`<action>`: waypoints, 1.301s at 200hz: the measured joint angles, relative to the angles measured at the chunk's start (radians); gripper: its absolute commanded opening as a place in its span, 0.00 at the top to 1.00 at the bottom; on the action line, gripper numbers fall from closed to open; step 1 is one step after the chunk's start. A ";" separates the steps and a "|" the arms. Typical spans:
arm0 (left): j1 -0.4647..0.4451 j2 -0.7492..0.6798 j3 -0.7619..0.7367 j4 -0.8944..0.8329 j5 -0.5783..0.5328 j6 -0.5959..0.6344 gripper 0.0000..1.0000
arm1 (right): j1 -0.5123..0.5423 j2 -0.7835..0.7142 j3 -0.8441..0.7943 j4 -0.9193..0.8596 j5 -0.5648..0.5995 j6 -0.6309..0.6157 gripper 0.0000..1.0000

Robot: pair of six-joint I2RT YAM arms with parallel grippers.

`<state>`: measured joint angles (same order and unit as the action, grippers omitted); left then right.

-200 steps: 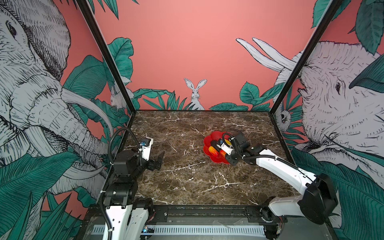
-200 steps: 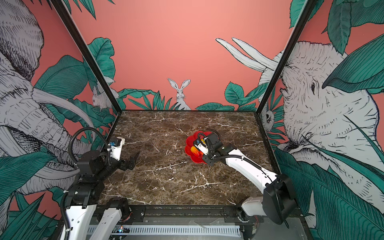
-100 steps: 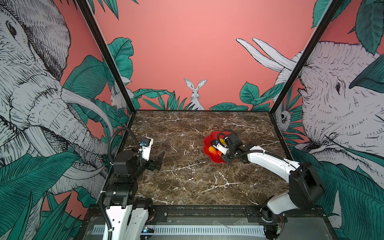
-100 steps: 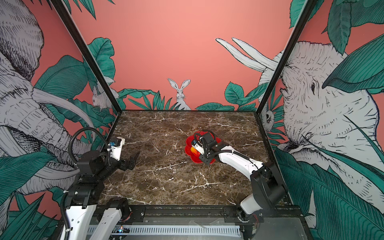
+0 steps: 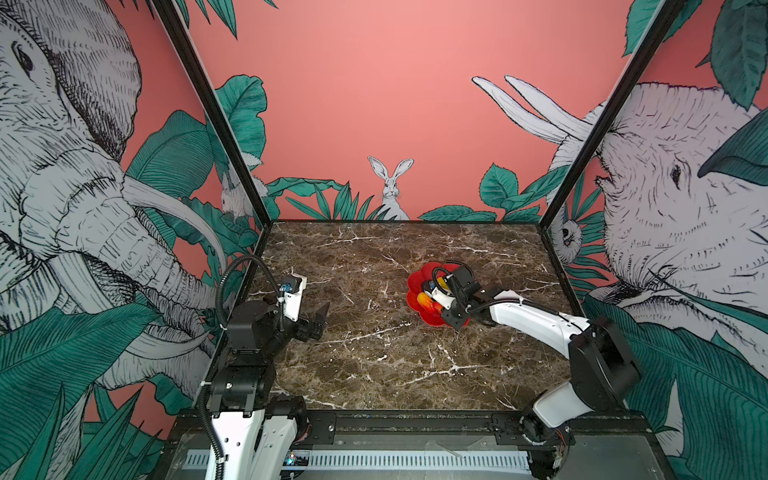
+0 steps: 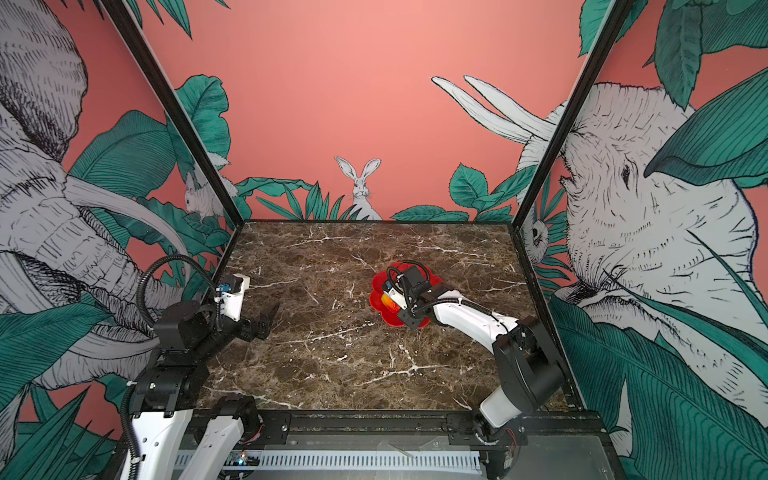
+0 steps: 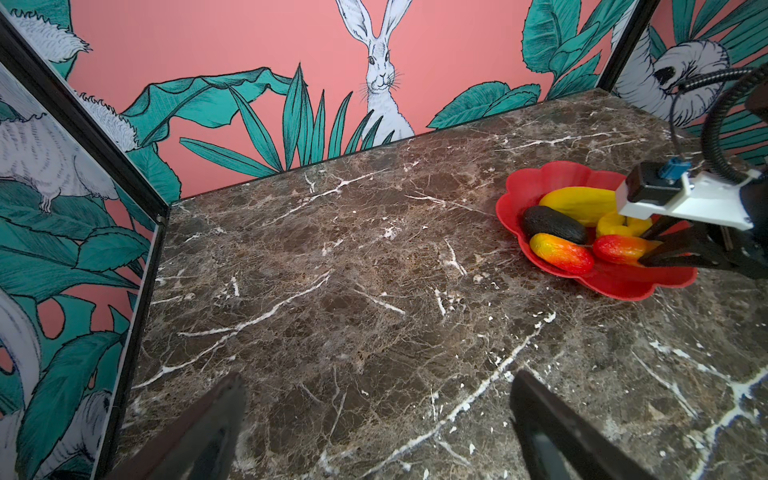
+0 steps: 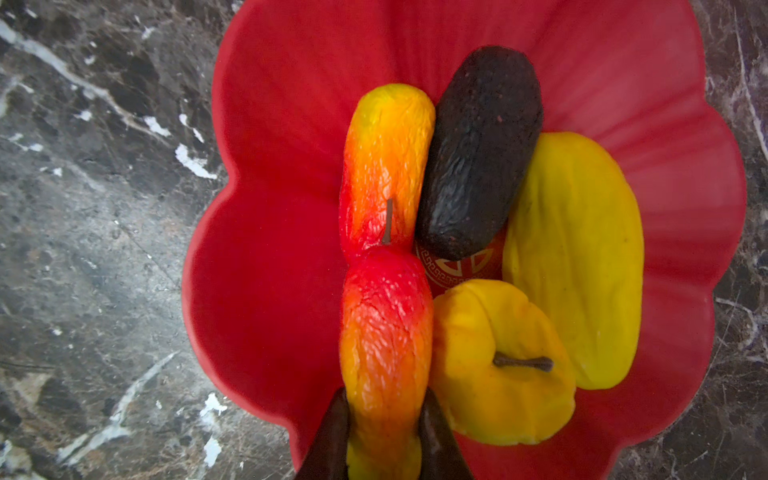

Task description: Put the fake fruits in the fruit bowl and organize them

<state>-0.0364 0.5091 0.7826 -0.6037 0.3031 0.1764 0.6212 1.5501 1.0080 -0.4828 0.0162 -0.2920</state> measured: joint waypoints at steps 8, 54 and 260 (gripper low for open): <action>0.000 0.000 0.000 0.000 0.000 0.000 0.00 | 0.000 0.000 0.000 -0.001 0.000 0.001 0.79; 0.000 0.000 0.000 0.000 0.000 0.000 0.00 | 0.000 0.000 0.001 -0.013 0.002 0.016 0.51; 0.000 0.435 -0.406 0.833 -0.256 -0.201 0.00 | -0.558 -0.574 -0.644 0.736 0.243 0.269 0.00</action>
<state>-0.0364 0.9443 0.3763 0.2291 0.0471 -0.0250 0.0635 0.9760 0.3637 0.2535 0.2596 -0.0235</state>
